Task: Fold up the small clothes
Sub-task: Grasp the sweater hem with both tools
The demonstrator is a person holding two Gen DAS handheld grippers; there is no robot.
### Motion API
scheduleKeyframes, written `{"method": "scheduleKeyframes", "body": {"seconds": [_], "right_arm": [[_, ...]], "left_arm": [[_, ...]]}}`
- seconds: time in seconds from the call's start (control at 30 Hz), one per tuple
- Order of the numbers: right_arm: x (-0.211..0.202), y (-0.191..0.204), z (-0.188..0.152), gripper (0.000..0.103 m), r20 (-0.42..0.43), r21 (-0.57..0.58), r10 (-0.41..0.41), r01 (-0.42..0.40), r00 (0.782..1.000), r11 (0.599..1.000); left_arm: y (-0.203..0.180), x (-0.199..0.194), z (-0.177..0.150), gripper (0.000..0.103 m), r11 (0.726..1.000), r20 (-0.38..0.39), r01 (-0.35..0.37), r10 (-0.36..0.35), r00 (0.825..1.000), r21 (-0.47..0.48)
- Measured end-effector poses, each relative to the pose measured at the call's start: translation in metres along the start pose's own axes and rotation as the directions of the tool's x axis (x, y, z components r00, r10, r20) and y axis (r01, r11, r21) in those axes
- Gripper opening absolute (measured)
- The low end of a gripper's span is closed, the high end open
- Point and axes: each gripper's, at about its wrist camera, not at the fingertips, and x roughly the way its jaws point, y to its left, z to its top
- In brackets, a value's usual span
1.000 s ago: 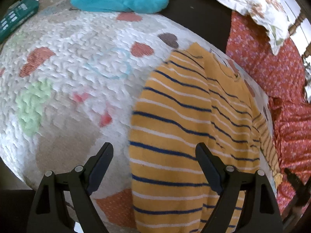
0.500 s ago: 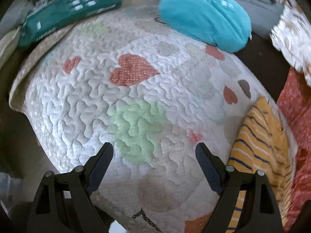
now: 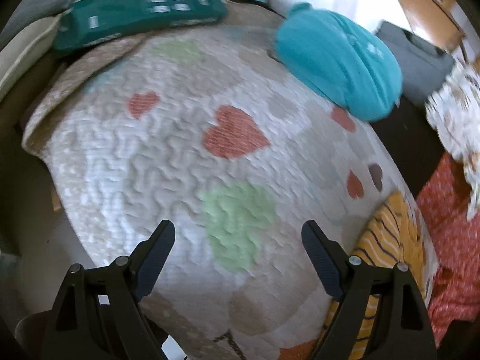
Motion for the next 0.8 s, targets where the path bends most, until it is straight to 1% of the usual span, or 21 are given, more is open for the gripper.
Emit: {"method": "scheduleKeyframes", "body": {"seconds": [0.1,0.13,0.2,0.23,0.3,0.33,0.37,0.4,0.43,0.47,0.5,0.57,0.63,0.67,0.73,0.77,0.8], "right_arm": [[0.011,0.034,0.042,0.004,-0.007,-0.066,0.045,-0.045,0.999,0.997],[0.020,0.050,0.064,0.004,-0.005,-0.091,0.064,-0.064,0.998,0.994],[0.038,0.075,0.094,0.004,-0.002,-0.124,0.085,-0.084,0.996,0.989],[0.051,0.087,0.112,0.004,-0.012,-0.125,0.110,-0.111,0.994,0.986],[0.076,0.112,0.142,0.004,-0.039,-0.113,0.164,-0.167,0.986,0.979],[0.093,0.127,0.156,0.004,-0.063,-0.108,0.202,-0.208,0.977,0.972],[0.102,0.135,0.164,0.007,-0.082,-0.103,0.225,-0.233,0.971,0.967],[0.114,0.143,0.171,0.008,-0.107,-0.096,0.241,-0.251,0.965,0.963],[0.123,0.147,0.176,0.010,-0.119,-0.084,0.230,-0.240,0.966,0.967],[0.127,0.148,0.178,0.015,-0.118,-0.072,0.206,-0.216,0.971,0.974],[0.126,0.144,0.178,0.016,-0.110,-0.054,0.198,-0.205,0.974,0.977],[0.110,0.128,0.172,0.032,-0.080,-0.031,0.210,-0.213,0.974,0.977],[0.077,0.100,0.158,0.041,-0.028,-0.036,0.163,-0.164,0.986,0.986],[0.060,0.084,0.150,0.043,0.003,-0.037,0.132,-0.132,0.991,0.991],[0.012,0.030,0.121,0.047,0.082,0.008,0.033,-0.034,0.996,0.999],[-0.006,0.011,0.109,0.047,0.093,0.063,-0.010,0.004,0.996,0.998],[-0.028,-0.017,0.089,0.048,0.116,0.112,-0.051,0.038,0.992,0.993]], "left_arm": [[0.022,-0.006,0.006,0.086,0.997,0.020,-0.015,0.017,1.000,-0.079],[0.029,-0.009,0.008,0.086,0.994,0.030,-0.022,0.025,0.999,-0.109],[0.043,-0.013,0.011,0.086,0.987,0.049,-0.030,0.039,0.998,-0.157],[0.050,-0.016,0.012,0.086,0.983,0.059,-0.033,0.044,0.997,-0.182],[0.058,-0.019,0.013,0.086,0.978,0.066,-0.036,0.050,0.997,-0.204],[0.061,-0.019,0.013,0.086,0.977,0.065,-0.038,0.052,0.996,-0.209],[0.061,-0.019,0.012,0.086,0.977,0.063,-0.040,0.054,0.997,-0.209],[0.060,-0.018,0.012,0.086,0.978,0.060,-0.041,0.054,0.997,-0.207],[0.058,-0.017,0.012,0.086,0.980,0.057,-0.039,0.051,0.997,-0.197],[0.053,-0.016,0.012,0.086,0.983,0.056,-0.036,0.047,0.997,-0.182],[0.048,-0.016,0.011,0.086,0.986,0.057,-0.034,0.044,0.997,-0.162],[0.033,-0.015,0.008,0.086,0.994,0.055,-0.016,0.022,0.998,-0.109],[0.018,-0.012,0.003,0.086,0.999,0.038,0.013,-0.011,0.999,-0.047],[0.008,-0.009,-0.001,0.086,1.000,0.022,0.028,-0.027,0.999,-0.008],[-0.013,-0.002,-0.012,0.086,0.996,-0.023,0.061,-0.059,0.998,0.070],[-0.026,0.002,-0.019,0.086,0.990,-0.054,0.079,-0.073,0.996,0.120],[-0.035,0.006,-0.026,0.086,0.983,-0.079,0.093,-0.081,0.994,0.159]]}}
